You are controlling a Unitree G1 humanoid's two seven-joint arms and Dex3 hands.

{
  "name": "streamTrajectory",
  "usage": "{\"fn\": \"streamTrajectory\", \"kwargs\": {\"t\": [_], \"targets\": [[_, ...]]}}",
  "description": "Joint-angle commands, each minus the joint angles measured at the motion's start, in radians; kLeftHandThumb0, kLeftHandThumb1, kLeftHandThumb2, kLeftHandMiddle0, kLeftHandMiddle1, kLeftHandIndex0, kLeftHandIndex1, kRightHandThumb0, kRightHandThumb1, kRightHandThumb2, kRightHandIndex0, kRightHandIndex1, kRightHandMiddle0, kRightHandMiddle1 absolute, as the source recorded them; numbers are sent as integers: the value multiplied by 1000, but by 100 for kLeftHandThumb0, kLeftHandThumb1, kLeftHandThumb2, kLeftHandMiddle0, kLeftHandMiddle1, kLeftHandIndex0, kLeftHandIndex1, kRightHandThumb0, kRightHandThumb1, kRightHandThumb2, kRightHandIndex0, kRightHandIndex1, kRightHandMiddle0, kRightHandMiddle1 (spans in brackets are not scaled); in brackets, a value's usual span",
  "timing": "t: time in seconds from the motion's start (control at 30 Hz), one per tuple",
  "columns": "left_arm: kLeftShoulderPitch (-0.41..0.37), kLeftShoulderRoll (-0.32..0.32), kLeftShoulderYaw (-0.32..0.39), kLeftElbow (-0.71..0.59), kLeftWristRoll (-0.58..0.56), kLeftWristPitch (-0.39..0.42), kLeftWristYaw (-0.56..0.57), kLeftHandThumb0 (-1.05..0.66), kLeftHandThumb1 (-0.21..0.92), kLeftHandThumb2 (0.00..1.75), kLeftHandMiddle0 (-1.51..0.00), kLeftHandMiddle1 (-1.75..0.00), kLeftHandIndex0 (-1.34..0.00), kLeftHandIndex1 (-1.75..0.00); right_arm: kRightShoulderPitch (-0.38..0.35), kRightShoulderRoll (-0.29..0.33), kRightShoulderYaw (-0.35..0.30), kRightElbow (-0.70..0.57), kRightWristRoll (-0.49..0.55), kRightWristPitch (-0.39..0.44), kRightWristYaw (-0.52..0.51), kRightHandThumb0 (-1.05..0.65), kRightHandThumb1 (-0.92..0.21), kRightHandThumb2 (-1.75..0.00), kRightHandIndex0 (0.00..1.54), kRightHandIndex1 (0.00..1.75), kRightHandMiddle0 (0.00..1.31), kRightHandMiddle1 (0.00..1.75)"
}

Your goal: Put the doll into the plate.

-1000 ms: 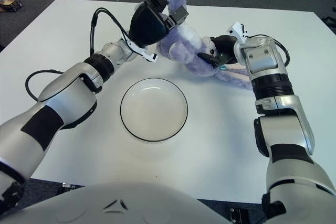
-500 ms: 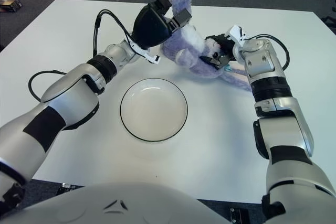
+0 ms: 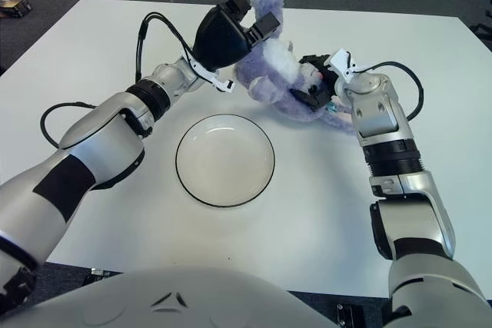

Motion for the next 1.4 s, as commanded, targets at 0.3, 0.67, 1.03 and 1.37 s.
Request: {"fn": "streamTrajectory", "kwargs": {"t": [0.3, 0.67, 1.03, 1.37], "targets": [[-36, 16, 61, -4, -68, -8, -9, -50, 26, 139, -139, -175, -66, -175, 57, 28, -55, -53, 20, -51, -52, 55, -11, -156, 78, 175, 103, 175], [-28, 47, 180, -16, -190, -89, -43, -48, 32, 131, -129, -175, -61, -175, 88, 24, -78, -171, 26, 5, -48, 56, -11, -157, 78, 175, 103, 175], [40, 113, 367, -75, -379, -175, -171, -37, 87, 59, -39, -165, -23, -175, 97, 18, -72, -211, 15, 39, -53, 56, -11, -157, 78, 175, 103, 175], [125, 183, 503, -195, -548, -289, -343, -78, 92, 83, -6, -150, 0, -147, 83, 20, -65, -195, 10, 30, -48, 56, -11, -157, 78, 175, 104, 175]]}}
